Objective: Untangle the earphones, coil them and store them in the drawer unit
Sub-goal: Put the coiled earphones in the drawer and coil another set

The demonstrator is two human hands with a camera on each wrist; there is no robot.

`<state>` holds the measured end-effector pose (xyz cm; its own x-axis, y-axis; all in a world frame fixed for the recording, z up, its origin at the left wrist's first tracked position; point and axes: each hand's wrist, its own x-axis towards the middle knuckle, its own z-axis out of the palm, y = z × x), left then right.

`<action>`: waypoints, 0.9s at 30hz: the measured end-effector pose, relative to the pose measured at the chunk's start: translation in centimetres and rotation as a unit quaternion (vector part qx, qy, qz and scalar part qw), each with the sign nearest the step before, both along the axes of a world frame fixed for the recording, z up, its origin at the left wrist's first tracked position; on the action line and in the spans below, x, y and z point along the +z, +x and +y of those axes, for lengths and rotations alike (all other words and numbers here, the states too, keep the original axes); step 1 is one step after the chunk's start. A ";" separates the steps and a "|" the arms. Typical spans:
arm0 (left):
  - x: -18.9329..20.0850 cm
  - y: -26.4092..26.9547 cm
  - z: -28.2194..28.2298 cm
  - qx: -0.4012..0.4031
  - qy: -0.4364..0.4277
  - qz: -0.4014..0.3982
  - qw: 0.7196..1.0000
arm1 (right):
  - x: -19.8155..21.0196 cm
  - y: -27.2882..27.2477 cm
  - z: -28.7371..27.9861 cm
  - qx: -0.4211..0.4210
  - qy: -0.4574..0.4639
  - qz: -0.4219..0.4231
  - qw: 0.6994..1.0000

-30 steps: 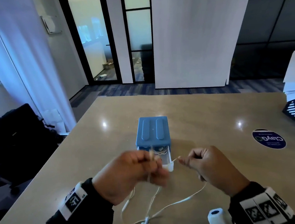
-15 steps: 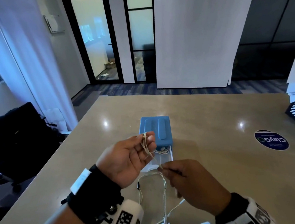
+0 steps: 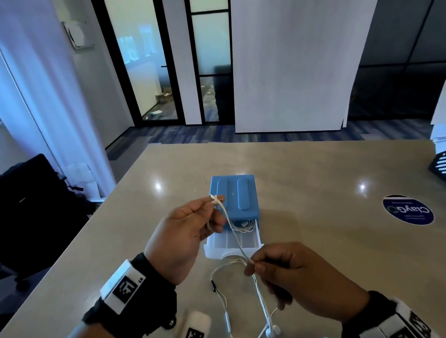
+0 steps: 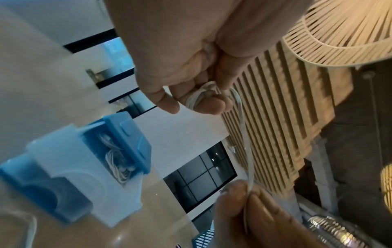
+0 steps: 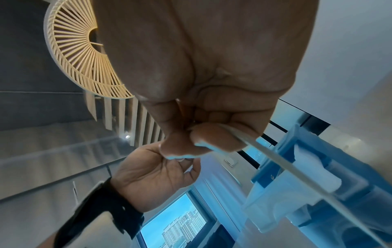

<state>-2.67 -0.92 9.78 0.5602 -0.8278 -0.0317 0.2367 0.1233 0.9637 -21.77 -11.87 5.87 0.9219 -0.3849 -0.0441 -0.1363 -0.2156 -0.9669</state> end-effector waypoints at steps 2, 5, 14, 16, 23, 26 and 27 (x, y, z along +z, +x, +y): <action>-0.2 -0.1 0.1 -0.009 0.005 0.007 1.000 | 0.3 0.1 0.3 0.007 -0.028 0.013 0.999; -0.3 -0.4 -0.1 -0.004 0.007 -0.007 1.000 | 0.6 0.5 1.0 0.016 -0.068 0.032 0.997; -0.4 -0.4 -0.5 -0.004 -0.013 0.225 0.974 | -0.3 1.8 1.7 0.000 -0.181 0.016 0.983; -0.4 0.1 -0.1 -0.032 0.000 0.278 0.960 | -1.0 1.7 1.3 -0.029 -0.181 0.023 0.983; 0.3 1.3 0.8 -0.053 0.008 0.237 0.970 | -2.3 1.3 -0.1 -0.072 -0.179 0.075 0.978; 0.3 0.7 1.2 -0.084 0.025 0.127 0.988 | -2.6 1.1 -1.7 -0.149 -0.128 0.108 0.975; 0.1 0.4 1.4 -0.112 0.038 0.090 0.989 | -2.5 1.1 -2.2 -0.177 -0.091 0.108 0.974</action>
